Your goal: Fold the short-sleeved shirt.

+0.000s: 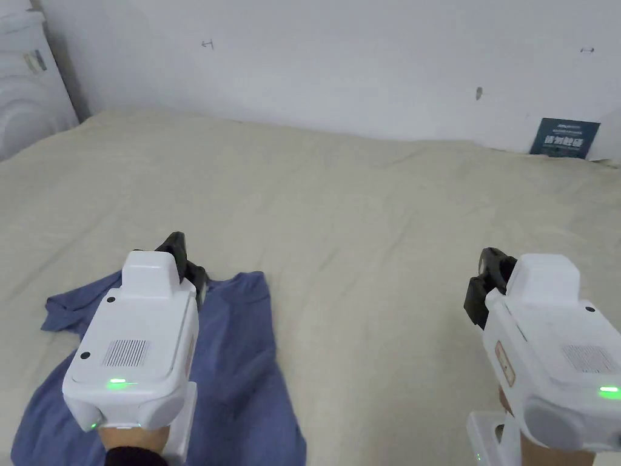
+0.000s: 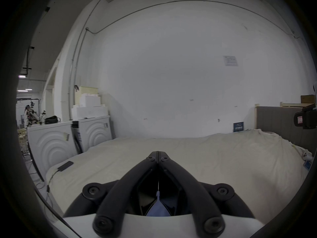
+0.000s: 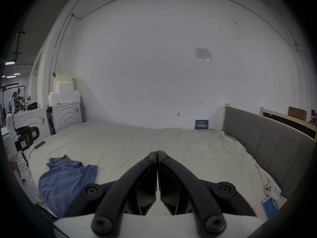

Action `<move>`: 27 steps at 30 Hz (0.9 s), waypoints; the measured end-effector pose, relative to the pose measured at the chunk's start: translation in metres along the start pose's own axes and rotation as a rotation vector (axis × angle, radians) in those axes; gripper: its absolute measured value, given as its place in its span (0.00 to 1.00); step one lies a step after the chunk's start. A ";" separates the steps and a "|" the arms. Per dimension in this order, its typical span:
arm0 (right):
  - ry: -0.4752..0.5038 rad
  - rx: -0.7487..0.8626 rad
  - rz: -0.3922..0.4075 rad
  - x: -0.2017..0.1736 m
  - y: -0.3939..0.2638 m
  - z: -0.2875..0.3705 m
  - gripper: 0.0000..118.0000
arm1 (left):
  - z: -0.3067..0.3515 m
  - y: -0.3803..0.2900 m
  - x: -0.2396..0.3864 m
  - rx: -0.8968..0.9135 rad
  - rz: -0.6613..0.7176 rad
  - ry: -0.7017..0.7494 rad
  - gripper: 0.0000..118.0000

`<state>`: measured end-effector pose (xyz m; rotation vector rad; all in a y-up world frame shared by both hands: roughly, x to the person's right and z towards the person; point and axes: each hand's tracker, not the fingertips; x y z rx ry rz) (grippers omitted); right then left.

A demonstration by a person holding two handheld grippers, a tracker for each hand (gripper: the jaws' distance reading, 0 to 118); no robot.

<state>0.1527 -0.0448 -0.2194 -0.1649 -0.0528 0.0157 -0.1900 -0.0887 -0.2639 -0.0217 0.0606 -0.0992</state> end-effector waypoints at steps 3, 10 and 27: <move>0.072 0.002 0.000 -0.022 0.000 -0.017 0.00 | 0.008 0.000 -0.031 -0.008 -0.012 0.072 0.00; 0.213 0.018 0.002 -0.078 0.002 -0.041 0.00 | 0.031 -0.006 -0.097 -0.030 -0.020 0.218 0.00; 0.332 0.002 0.022 -0.124 -0.005 -0.049 0.00 | 0.052 -0.017 -0.144 -0.102 0.007 0.277 0.00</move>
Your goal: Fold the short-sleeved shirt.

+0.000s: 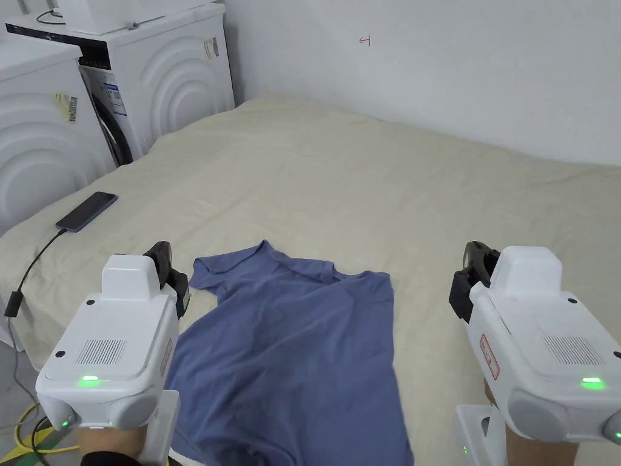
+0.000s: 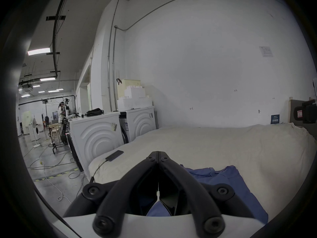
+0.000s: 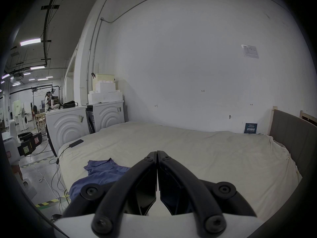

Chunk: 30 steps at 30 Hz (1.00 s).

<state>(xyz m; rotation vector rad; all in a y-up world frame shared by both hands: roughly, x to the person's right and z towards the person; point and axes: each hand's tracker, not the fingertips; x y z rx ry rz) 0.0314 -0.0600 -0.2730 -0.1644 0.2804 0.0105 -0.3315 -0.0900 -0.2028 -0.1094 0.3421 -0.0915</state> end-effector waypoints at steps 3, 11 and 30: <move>-0.011 -0.004 0.005 0.005 0.000 0.000 0.00 | -0.011 0.001 0.007 -0.035 0.023 -0.045 0.00; -0.058 -0.023 0.014 0.025 -0.003 -0.001 0.00 | -0.078 -0.012 0.041 -0.335 0.080 -0.222 0.07; -0.182 -0.154 0.023 0.083 -0.041 -0.004 0.00 | -0.191 -0.159 0.116 -1.082 -0.035 -0.262 0.84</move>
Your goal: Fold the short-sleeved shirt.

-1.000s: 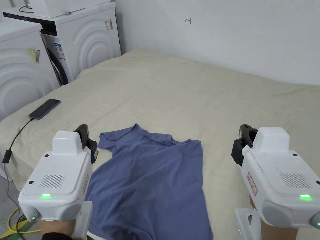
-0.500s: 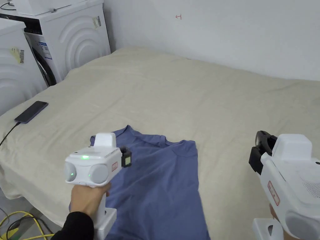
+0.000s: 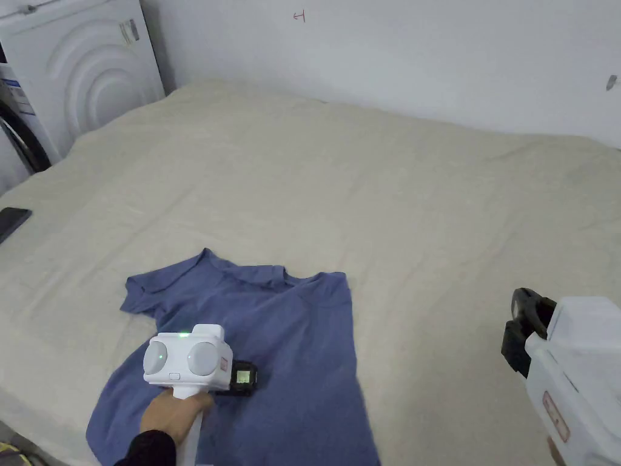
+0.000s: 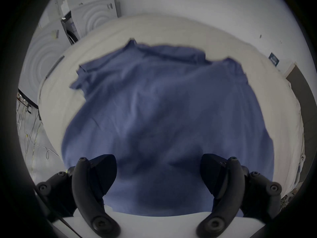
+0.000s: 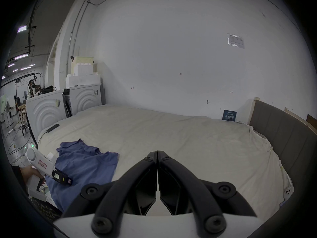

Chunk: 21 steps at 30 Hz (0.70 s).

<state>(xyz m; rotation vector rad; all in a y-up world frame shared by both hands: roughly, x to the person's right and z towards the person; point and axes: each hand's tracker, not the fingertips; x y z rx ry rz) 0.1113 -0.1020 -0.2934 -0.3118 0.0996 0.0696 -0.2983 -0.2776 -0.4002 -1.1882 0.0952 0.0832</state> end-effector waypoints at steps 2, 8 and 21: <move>-0.009 -0.011 -0.003 0.005 -0.003 0.000 0.00 | 0.007 -0.003 0.002 0.054 0.009 0.020 0.78; -0.027 -0.015 -0.024 0.017 -0.004 0.003 0.00 | 0.022 -0.003 0.008 0.103 -0.040 -0.041 0.01; -0.070 0.039 -0.051 0.050 0.007 0.037 0.00 | 0.113 0.000 0.007 0.335 0.048 -0.243 0.00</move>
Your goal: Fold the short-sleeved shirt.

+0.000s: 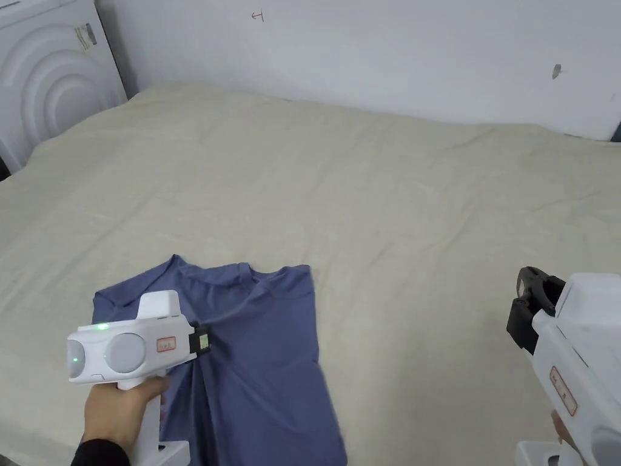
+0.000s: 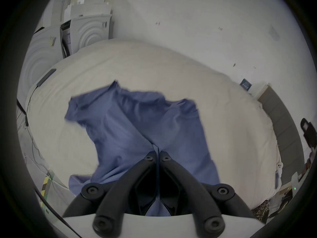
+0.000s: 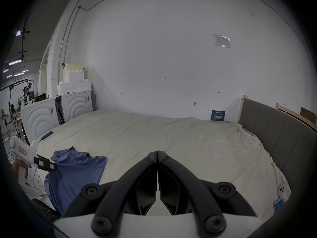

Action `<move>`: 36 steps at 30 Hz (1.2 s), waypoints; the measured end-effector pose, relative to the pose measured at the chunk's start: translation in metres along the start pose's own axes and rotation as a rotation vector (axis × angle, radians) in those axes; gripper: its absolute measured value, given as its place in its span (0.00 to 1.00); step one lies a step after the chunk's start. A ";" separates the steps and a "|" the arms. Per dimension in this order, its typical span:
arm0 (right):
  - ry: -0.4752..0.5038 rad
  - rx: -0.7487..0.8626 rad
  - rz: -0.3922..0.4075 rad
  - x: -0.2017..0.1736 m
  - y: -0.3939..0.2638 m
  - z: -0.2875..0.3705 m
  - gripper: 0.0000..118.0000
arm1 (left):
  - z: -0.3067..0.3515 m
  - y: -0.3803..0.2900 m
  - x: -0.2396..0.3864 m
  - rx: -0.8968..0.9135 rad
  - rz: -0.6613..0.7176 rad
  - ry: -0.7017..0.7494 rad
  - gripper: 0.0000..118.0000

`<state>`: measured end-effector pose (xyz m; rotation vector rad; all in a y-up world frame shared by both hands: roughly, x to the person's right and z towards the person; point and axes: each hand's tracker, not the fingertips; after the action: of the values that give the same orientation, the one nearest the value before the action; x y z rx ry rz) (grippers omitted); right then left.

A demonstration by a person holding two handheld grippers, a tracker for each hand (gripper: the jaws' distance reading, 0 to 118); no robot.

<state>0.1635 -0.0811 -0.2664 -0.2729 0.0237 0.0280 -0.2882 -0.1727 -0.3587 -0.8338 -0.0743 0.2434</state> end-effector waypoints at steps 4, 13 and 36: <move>-0.029 0.022 -0.011 0.017 0.004 0.016 0.00 | 0.026 0.022 0.036 0.082 -0.088 -0.051 0.00; -0.120 0.075 -0.035 0.059 0.011 0.057 0.00 | 0.079 0.089 0.153 0.233 -0.340 -0.216 0.00; -0.392 0.077 -0.074 0.156 -0.003 0.129 0.00 | 0.044 0.031 0.409 0.144 -0.793 -0.696 0.00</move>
<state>0.3223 -0.0459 -0.1457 -0.1876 -0.3737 0.0068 0.0953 -0.0220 -0.3646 -0.4920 -1.0062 -0.2211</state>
